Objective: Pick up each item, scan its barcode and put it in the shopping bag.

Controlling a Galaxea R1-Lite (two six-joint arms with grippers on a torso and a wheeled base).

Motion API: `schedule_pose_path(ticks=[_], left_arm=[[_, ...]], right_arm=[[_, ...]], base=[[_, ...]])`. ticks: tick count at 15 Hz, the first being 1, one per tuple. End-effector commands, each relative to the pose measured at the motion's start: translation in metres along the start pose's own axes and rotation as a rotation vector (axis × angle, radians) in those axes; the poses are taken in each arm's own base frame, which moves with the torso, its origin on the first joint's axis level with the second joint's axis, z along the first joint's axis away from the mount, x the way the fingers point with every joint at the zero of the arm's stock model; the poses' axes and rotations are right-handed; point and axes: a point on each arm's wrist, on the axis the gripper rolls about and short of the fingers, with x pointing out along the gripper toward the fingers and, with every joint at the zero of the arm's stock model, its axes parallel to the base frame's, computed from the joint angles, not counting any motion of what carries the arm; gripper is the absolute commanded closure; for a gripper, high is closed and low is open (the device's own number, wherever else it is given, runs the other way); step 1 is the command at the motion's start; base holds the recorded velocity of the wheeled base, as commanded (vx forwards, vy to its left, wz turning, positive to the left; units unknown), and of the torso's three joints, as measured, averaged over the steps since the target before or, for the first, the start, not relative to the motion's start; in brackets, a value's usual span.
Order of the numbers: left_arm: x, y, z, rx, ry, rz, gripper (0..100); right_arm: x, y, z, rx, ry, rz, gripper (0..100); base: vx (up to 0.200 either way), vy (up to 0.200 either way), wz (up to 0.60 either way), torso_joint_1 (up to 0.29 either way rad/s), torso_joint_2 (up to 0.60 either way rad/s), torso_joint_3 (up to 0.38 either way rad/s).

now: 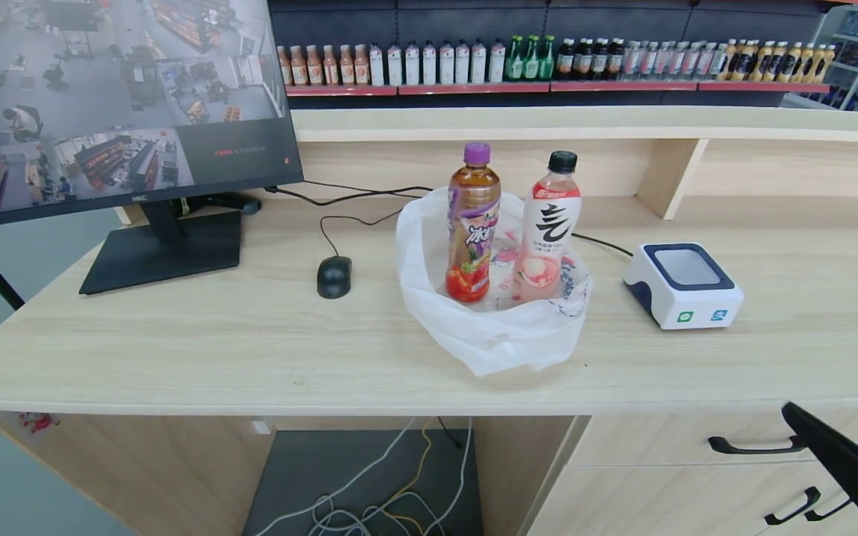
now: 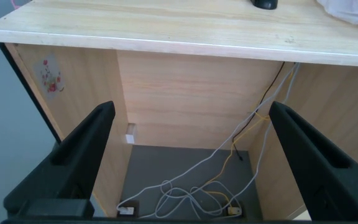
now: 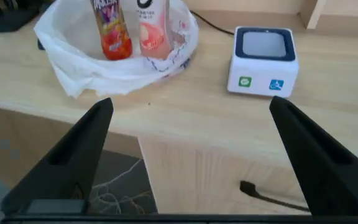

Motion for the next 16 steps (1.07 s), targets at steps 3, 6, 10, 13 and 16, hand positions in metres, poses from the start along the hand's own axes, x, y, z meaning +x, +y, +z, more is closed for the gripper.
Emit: schedule_pose_path(ticks=[3,6,10,13,16], left_arm=[[0.000,0.000,0.000,-0.011,0.000,0.002,0],[0.000,0.000,0.000,-0.009,0.000,0.002,0],[0.000,0.000,0.000,-0.009,0.000,0.002,0],[0.000,0.000,0.000,-0.009,0.000,0.002,0],[0.000,0.000,0.000,-0.008,0.000,0.002,0]], right_arm=[[-0.091,-0.007,-0.048,-0.070,0.055,0.064,0],[-0.099,-0.007,-0.063,-0.097,0.065,0.104,0],[-0.102,-0.007,-0.065,-0.097,0.083,0.107,0],[-0.100,-0.005,-0.065,-0.098,0.119,0.042,0],[-0.096,-0.002,-0.065,-0.095,0.178,-0.179,0]], base=[[0.000,0.000,0.00,0.000,0.00,0.000],[0.000,0.000,0.00,0.000,0.00,0.000],[0.000,0.000,0.00,0.000,0.00,0.000],[0.000,0.000,0.00,0.000,0.00,0.000],[0.000,0.000,0.00,0.000,0.00,0.000]])
